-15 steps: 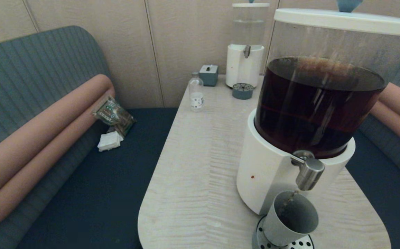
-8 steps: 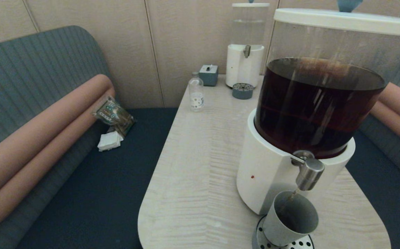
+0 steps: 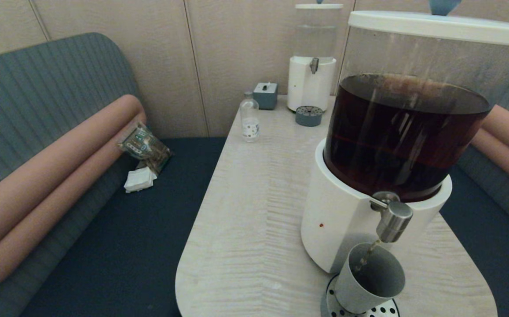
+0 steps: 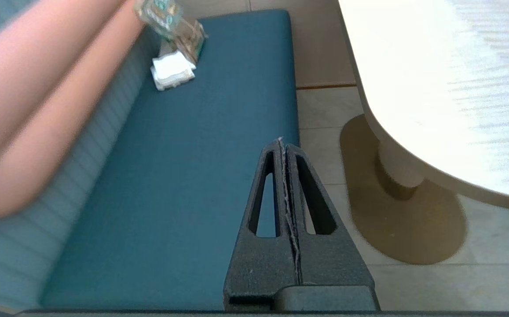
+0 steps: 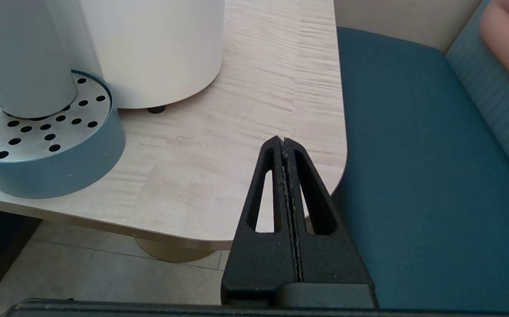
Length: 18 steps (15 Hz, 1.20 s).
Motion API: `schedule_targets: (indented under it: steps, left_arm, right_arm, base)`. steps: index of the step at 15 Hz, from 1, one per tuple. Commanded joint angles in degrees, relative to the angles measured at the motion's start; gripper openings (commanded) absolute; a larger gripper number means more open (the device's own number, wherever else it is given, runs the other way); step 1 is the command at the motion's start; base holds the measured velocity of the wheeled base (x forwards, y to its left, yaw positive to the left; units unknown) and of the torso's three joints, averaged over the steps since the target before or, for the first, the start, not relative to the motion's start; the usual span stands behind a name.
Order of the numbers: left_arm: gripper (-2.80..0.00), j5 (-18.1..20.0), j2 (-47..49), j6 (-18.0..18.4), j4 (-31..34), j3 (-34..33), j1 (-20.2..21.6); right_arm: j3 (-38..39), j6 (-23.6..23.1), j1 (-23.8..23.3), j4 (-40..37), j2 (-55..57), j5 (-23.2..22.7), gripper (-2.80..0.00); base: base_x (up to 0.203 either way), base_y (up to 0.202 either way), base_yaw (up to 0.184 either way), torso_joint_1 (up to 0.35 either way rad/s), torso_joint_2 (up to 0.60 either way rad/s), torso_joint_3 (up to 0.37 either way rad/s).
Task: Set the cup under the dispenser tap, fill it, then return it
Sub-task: Turn off the faucet
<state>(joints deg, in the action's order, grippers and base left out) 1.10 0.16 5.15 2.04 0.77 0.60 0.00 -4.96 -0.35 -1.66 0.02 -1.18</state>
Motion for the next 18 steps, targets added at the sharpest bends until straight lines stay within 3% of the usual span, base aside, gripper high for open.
schedule_targets:
  steps: [1, 8, 10, 14, 18]
  left_arm:
    - [-2.8, 0.13, 0.66, 0.56, 0.23, 0.46, 0.02]
    - [-2.8, 0.13, 0.9, 0.58, -0.46, 0.28, 0.02]
    - [-2.8, 0.55, 1.56, 0.18, -0.12, 3.09, 0.02]
    - [-2.8, 2.97, 17.29, -1.37, 2.43, 29.36, -0.04]
    - [-2.8, 18.9, 39.11, -2.22, 8.85, 50.11, -0.09]
  right_arm:
    - [0.09, -0.05, -0.09, -0.01, -0.11, -0.05, -2.8]
    - [0.09, -0.05, 0.0, -0.01, -0.11, -0.05, -2.8]
    - [0.09, -0.05, 0.0, -0.01, -0.11, -0.05, -2.8]
    - [0.09, -0.05, 0.0, -0.01, -0.11, -0.05, -2.8]
    - [0.09, -0.05, 0.0, -0.01, -0.11, -0.05, -2.8]
  base:
    - [0.0, 0.0, 0.0, 0.0, 0.0, 0.0]
    - [0.0, 0.0, 0.0, 0.0, 0.0, 0.0]
    - [0.0, 0.0, 0.0, 0.0, 0.0, 0.0]
    - [0.0, 0.0, 0.0, 0.0, 0.0, 0.0]
    - [0.0, 0.0, 0.0, 0.0, 0.0, 0.0]
